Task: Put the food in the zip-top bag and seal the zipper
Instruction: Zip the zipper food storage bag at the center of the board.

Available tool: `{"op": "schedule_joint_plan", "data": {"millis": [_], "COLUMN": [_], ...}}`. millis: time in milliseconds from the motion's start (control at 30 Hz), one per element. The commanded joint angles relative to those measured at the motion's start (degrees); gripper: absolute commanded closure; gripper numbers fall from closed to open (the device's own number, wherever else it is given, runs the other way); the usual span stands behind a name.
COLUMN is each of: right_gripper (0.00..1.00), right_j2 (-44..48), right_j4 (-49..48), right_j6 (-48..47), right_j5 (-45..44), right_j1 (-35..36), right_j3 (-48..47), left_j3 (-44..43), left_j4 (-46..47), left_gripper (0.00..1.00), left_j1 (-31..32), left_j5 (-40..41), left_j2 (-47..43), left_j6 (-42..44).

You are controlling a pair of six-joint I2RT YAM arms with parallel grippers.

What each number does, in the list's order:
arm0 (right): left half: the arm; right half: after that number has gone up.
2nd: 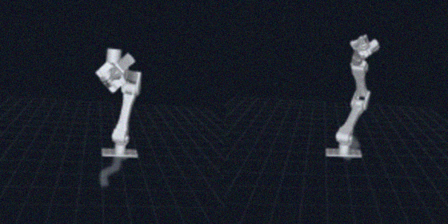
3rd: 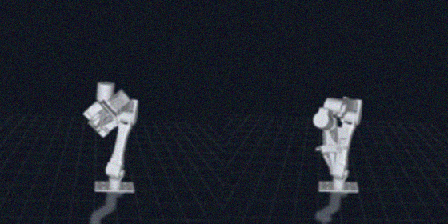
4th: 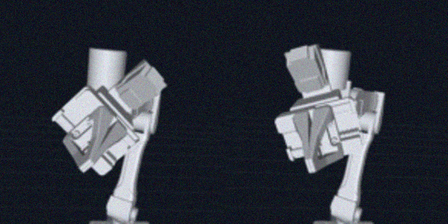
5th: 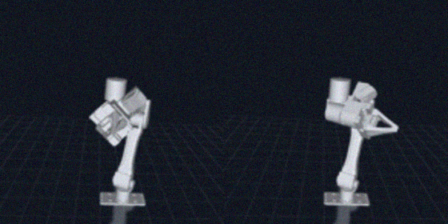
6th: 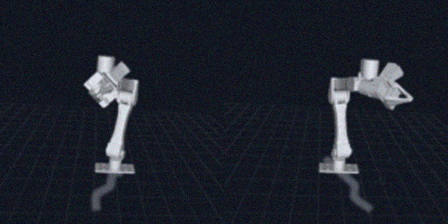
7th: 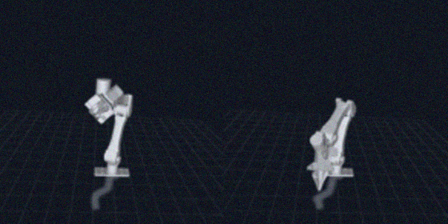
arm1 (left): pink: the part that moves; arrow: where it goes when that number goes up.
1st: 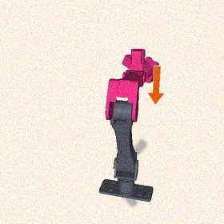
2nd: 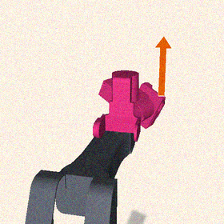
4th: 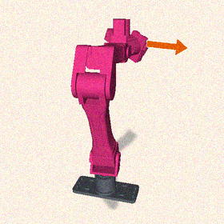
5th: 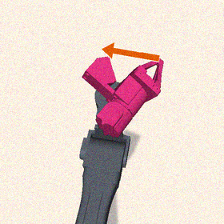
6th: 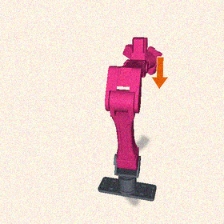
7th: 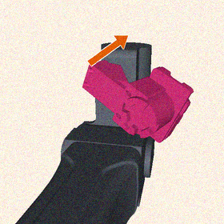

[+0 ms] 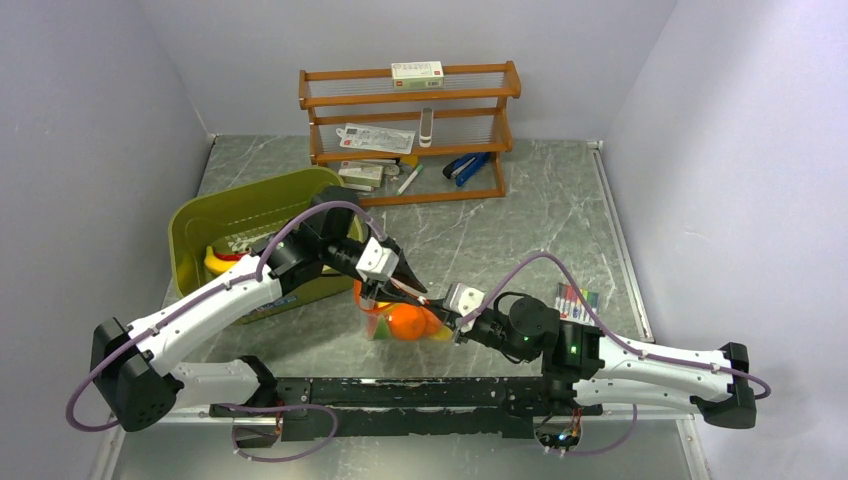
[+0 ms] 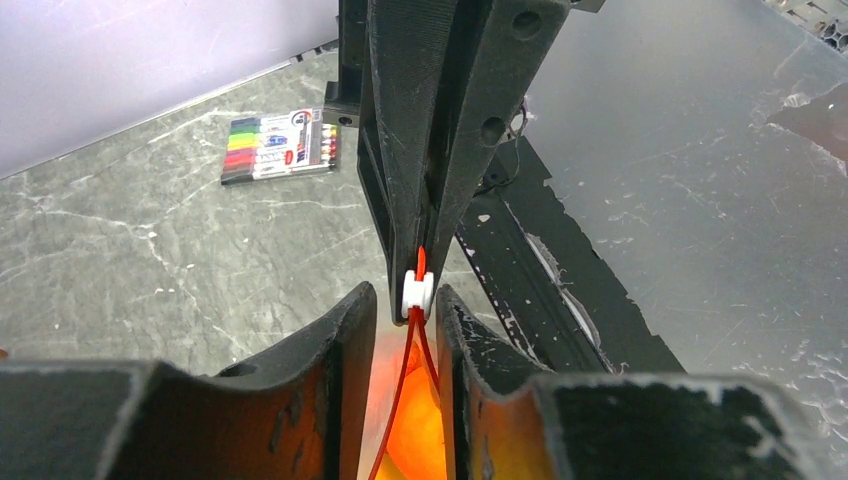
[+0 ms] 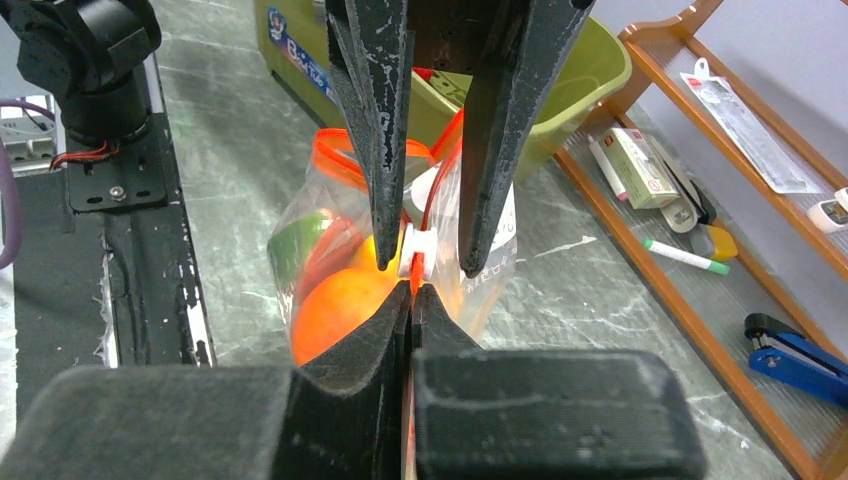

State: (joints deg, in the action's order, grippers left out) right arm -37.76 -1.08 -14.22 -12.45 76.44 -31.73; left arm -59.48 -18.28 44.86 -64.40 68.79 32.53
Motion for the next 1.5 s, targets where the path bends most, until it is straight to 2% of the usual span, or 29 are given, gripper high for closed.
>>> {"op": "schedule_joint_plan", "data": {"millis": [0,67,233,300,400,433,567,867,1167,1467], "right_gripper": [1.00,1.00,1.00,1.00,1.00,1.00,1.00,1.00,1.00,1.00], "right_j2": [0.07,-0.16,-0.46,-0.50,-0.85,-1.06,-0.98,5.83,8.83,13.28], "right_j4": [-3.09,-3.22,-3.20,-3.53,-3.71,-3.67,-3.01,-1.57,-0.53,1.55], "right_j6": [0.16,0.08,0.13,0.36,0.65,0.74,0.91,0.98,0.97,1.43], "right_j5": [-0.66,-0.49,-0.37,-0.55,-0.19,-0.39,-1.60,-4.65,-2.15,-5.74], "right_j1": [-0.16,-0.16,-0.17,-0.16,-0.15,-0.16,-0.12,-0.16,-0.16,-0.18], "right_j3": [-1.18,-1.38,-1.46,-1.25,-1.19,-1.23,-1.78,-0.16,0.67,1.26], "left_j3": [-1.41,-1.50,-1.24,-0.81,-0.23,0.11,0.62,0.96,-1.60,-1.26], "left_j4": [1.86,1.94,2.32,3.06,3.59,3.90,4.19,2.55,-0.40,0.59], "left_gripper": [0.71,0.66,0.70,0.74,0.91,0.93,0.93,0.93,0.93,0.93], "left_j1": [0.60,0.66,0.66,0.71,0.75,0.70,0.69,0.71,0.74,0.68], "left_j5": [-2.87,-2.77,-2.62,-2.71,-1.94,-1.44,1.46,6.07,10.75,12.19], "left_j2": [0.79,1.14,0.68,0.41,-0.23,-0.62,-2.42,-2.88,-0.03,0.19], "left_j6": [0.25,0.12,0.00,-0.39,-0.37,-0.49,-0.60,1.10,3.10,2.23]}}
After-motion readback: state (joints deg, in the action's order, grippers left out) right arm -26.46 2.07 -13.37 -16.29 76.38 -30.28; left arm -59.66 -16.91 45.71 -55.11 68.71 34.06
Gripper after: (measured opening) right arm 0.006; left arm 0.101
